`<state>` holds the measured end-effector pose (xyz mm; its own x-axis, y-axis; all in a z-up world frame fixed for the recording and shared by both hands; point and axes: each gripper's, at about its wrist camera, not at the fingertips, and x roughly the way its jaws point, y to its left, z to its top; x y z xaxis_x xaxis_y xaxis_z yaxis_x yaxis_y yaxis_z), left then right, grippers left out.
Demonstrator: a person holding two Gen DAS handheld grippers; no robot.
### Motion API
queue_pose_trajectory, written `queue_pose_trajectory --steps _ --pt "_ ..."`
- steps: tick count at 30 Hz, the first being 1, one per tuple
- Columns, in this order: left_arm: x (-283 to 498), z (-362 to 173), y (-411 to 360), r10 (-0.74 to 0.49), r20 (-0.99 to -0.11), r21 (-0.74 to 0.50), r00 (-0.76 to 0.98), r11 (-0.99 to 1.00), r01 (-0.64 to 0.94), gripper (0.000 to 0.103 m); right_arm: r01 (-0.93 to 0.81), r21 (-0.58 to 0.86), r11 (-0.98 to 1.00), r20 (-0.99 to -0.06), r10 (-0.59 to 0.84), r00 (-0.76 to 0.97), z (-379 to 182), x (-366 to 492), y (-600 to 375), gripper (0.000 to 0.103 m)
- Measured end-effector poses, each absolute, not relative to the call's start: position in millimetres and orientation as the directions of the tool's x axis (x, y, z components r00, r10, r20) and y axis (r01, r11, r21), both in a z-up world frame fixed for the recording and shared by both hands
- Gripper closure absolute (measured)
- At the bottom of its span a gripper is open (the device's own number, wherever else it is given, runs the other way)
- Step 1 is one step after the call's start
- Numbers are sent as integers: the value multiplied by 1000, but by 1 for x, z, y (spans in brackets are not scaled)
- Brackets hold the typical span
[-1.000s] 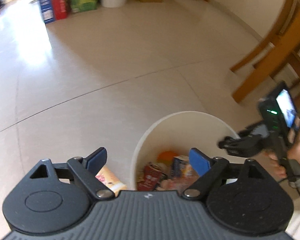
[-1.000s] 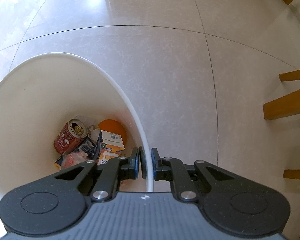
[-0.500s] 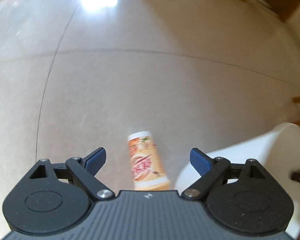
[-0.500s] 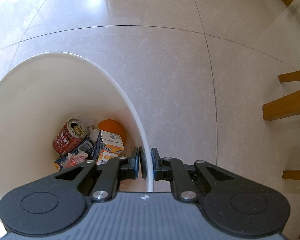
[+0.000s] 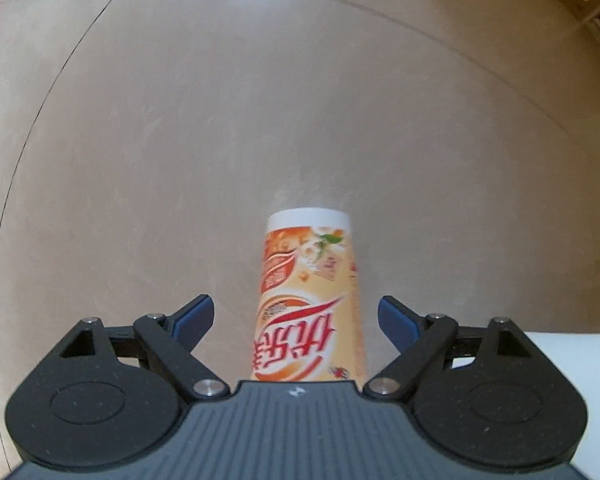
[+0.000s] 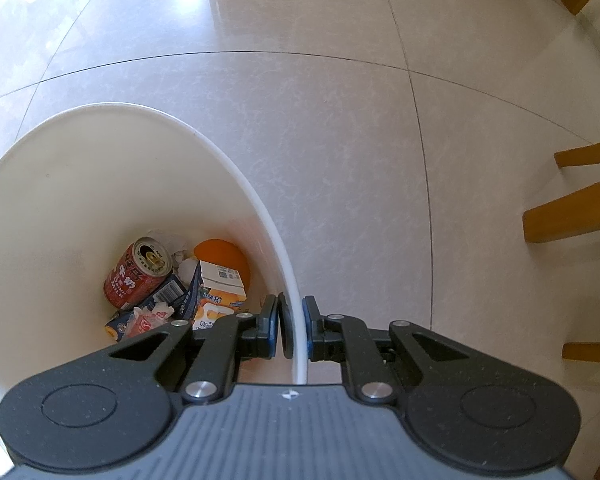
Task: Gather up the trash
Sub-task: 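Move the left tool to the milk-tea cup and grasp it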
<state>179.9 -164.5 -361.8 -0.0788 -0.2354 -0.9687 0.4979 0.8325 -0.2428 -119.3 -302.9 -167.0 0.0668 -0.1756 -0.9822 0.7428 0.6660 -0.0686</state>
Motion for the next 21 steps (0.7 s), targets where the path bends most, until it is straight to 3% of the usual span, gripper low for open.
queue_pose_trajectory --steps 10,21 --pt "176 -385 -159 -177 -979 -204 -103 807 554 14 742 -71 666 -982 -178 67 -168 -119 -302 88" --pt "178 -393 -141 -122 -989 -149 -86 763 628 28 742 -72 666 -982 -179 66 -167 -119 -302 88"
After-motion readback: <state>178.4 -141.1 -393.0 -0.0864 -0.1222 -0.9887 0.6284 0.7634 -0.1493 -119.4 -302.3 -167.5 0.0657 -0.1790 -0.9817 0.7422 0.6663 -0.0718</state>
